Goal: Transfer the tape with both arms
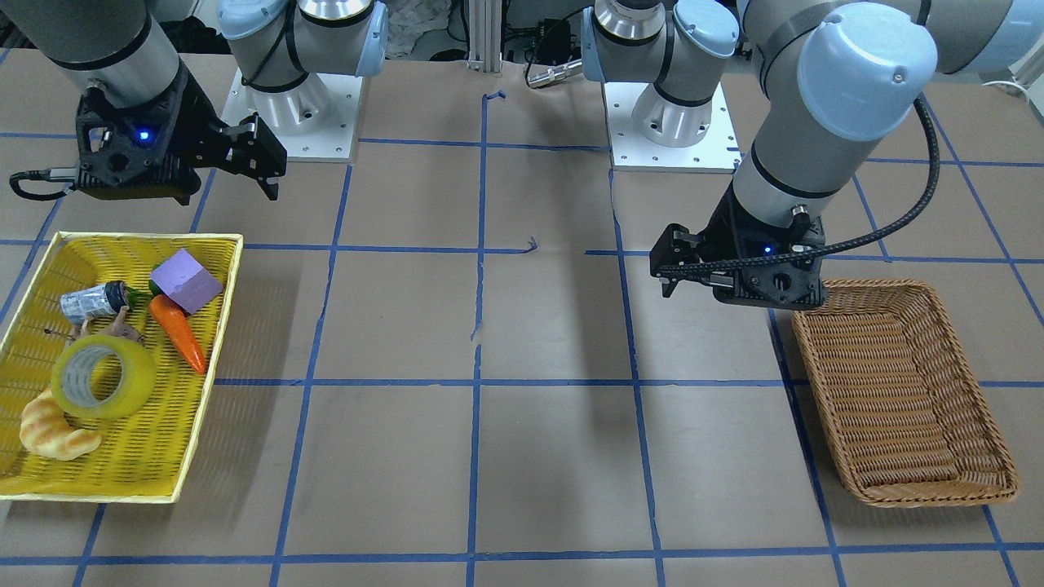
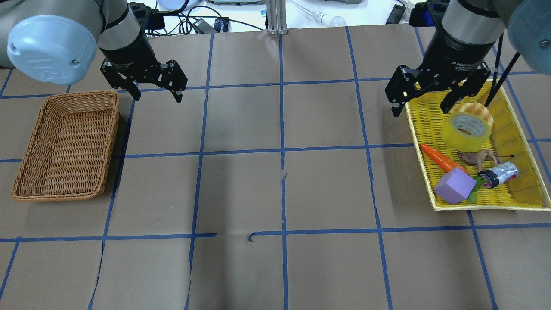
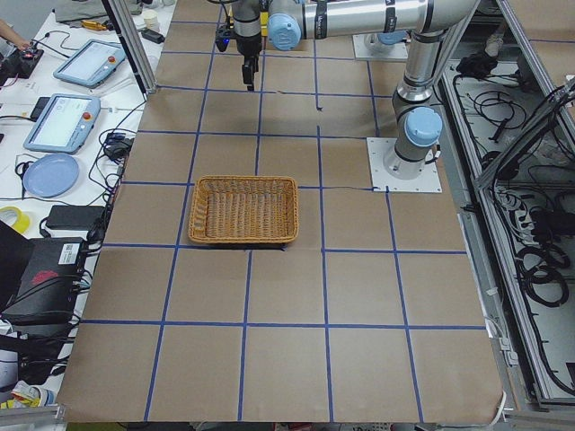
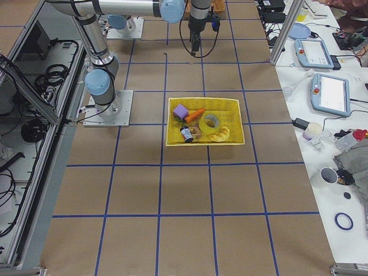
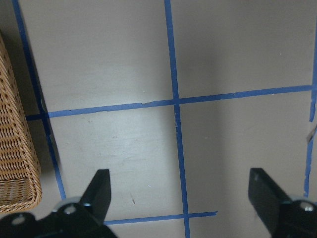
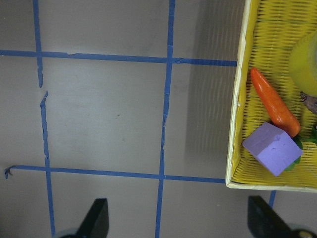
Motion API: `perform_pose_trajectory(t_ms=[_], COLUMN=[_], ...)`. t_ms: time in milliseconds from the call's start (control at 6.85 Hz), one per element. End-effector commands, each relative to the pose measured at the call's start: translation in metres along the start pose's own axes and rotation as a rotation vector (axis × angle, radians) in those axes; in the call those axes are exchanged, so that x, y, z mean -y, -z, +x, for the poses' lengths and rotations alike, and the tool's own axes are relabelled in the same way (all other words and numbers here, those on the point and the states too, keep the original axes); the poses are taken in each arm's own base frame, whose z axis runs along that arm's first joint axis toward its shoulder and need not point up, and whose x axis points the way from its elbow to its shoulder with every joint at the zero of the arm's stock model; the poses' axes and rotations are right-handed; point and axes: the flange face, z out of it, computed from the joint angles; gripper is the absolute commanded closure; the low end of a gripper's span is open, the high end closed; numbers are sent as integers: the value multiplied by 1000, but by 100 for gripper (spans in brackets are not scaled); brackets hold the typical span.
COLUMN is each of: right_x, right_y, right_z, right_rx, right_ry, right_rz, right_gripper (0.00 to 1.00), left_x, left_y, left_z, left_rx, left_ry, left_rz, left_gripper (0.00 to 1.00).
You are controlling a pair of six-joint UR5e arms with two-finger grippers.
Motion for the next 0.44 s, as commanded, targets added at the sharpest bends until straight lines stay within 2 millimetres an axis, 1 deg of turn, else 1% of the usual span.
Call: perform_pose_trajectory(t_ms=[0,146,292], right_x=[1,1,0], right_y=[-1,1,-2], right_z=[0,0,1], right_rx=[1,-4,-4], right_ry=[1,-2,-2], right_rz=[-1,1,-7], right_gripper=[0,0,0], left_x=[5,4,4], left_y=[0,-2,0], left_z=[1,1,1], left_rx=[-6,-1,5], left_ry=[0,2,0], left_rz=[37,39,41], left_gripper=[0,0,0])
